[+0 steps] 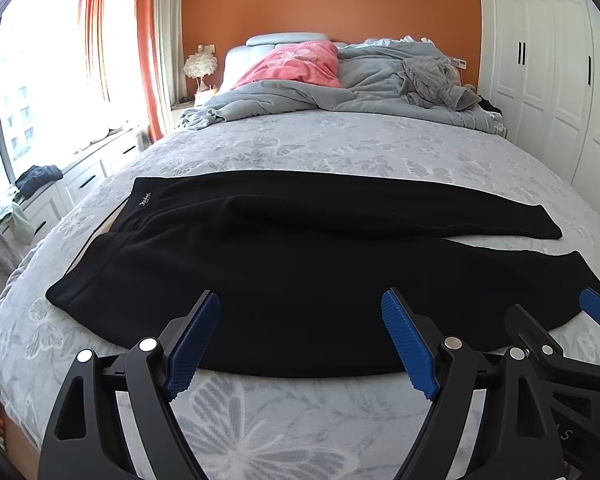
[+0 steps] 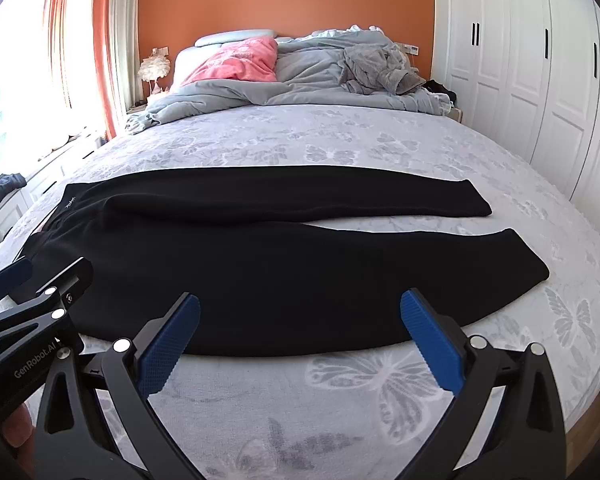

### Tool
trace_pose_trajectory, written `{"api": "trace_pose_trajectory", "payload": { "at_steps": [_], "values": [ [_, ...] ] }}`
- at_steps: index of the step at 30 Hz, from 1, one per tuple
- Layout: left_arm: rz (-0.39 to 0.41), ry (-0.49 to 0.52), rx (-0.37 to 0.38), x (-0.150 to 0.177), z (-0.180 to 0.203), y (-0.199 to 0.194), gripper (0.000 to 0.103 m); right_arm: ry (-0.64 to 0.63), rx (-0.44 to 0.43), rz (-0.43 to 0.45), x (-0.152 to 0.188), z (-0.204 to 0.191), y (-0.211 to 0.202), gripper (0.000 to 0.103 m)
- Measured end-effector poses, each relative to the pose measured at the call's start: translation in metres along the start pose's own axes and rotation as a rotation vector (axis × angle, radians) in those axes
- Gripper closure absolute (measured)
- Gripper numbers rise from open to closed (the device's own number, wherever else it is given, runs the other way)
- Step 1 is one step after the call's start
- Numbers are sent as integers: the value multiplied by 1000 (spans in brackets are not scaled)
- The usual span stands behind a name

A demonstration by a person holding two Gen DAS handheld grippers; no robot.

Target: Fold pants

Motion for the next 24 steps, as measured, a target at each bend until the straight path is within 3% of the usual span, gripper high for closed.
{"api": "trace_pose_trajectory", "payload": {
  "at_steps": [24],
  "values": [
    [2,14,-27,6,7,4,22,-14,5,-4,3,-2,1,5]
  ]
}}
Point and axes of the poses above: each gripper's, at about its wrist camera, not at the fingertips, and y roughly the way its jaws point, z to its right, x to its underside, the point moved 2 cm from there along y, roughly the way its jaws point, and after that the axes turned 7 degrees about -y, right-handed, at the moved point
